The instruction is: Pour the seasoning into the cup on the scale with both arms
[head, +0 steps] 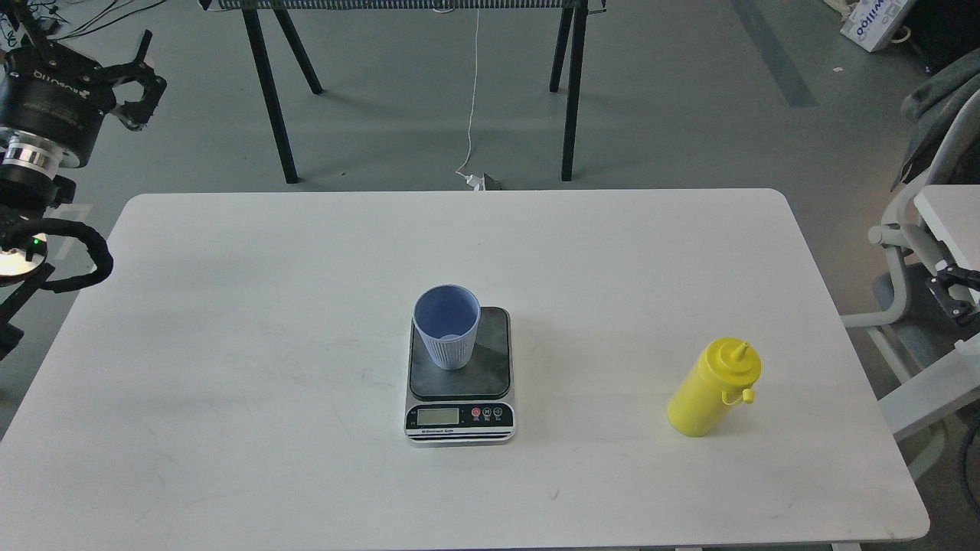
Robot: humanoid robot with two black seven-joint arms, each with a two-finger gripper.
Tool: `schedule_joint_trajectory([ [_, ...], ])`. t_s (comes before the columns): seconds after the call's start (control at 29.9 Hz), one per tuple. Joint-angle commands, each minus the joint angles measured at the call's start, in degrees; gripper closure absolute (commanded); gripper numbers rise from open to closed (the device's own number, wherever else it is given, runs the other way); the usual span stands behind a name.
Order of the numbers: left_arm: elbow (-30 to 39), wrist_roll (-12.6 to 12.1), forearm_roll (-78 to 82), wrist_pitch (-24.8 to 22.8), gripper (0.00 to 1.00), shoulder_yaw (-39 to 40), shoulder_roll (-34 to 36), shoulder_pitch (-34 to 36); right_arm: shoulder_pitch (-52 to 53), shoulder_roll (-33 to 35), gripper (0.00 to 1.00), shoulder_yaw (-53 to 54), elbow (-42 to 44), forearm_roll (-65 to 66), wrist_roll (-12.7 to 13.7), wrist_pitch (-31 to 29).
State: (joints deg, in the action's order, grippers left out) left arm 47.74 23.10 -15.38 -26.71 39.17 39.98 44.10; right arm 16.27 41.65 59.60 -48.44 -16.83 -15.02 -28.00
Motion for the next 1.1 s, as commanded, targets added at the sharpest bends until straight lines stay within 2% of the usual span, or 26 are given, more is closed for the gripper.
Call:
schedule_joint_trajectory([
  [0.0, 0.0, 0.0, -0.1, 0.2, 0.00, 0.3, 0.0, -0.1, 9.5, -5.1, 0.01, -2.2, 7.6, 0.7, 0.0, 0.0],
  [0.13, 0.0, -0.1, -0.1, 0.3, 0.00, 0.0, 0.1, -0.2, 17.7, -7.7, 0.01, -7.4, 12.5, 0.9, -0.1, 0.0],
  [0.23, -0.1, -0.2, -0.1, 0.3, 0.00, 0.0, 0.1, -0.2, 21.7, -12.2, 0.01, -7.5, 14.1, 0.8, -0.2, 0.0],
  [0.33, -0.3, -0.2, -0.2, 0.3, 0.00, 0.1, 0.2, -0.3, 24.5, -13.8, 0.01, -6.1, 14.2, 0.7, -0.2, 0.0],
  [0.63, -0.7, -0.6, -0.2, 0.2, 0.00, 0.0, 0.0, -0.9, 25.8, -15.1, 0.01, -5.4, 13.4, 0.5, 1.0, 0.0],
  [1.07, -0.7, -0.4, -0.1, 0.3, 0.00, 0.0, -0.5, -2.7, 28.6, -17.7, 0.01, -5.5, 13.4, 0.6, 0.6, 0.0],
])
